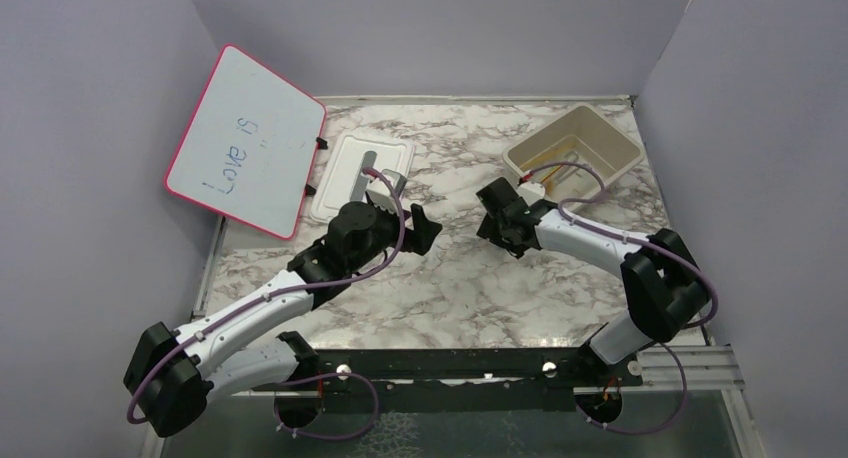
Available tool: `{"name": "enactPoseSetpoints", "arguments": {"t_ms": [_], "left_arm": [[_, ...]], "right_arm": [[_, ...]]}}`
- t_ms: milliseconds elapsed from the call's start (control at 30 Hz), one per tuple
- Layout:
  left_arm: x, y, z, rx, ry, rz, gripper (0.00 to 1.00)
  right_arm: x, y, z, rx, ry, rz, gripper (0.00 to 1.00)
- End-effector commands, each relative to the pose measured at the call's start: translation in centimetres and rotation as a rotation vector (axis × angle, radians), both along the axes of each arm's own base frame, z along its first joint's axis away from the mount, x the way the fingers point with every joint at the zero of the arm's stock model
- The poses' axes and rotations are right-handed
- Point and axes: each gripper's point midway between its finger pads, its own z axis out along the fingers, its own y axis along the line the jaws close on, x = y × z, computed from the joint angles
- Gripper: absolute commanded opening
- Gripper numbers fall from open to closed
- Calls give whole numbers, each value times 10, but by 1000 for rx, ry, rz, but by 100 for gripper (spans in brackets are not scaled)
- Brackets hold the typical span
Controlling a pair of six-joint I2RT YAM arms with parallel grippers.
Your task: Organize the chemistry lab equipment
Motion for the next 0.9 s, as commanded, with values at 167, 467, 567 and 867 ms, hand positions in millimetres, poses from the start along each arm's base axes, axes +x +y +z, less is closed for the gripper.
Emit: {"name": "enactPoseSetpoints", "arguments": {"t_ms": [167,467,567,867], "left_arm": [[-5,0,17,-60,-49,-20,81],[-5,-6,13,-53,-26,-38,81],[-5,-5,13,-54,-26,-38,81],[-4,-3,11,-43,-21,-29,81]], "right_arm": [[-5,-10,-16,-72,50,-168,55],[-5,-9,-24,-62,58,-193,54],[-5,-10,-25,-69,63,-200,56],[-7,-9,-30,-105,87,-123,57]]}}
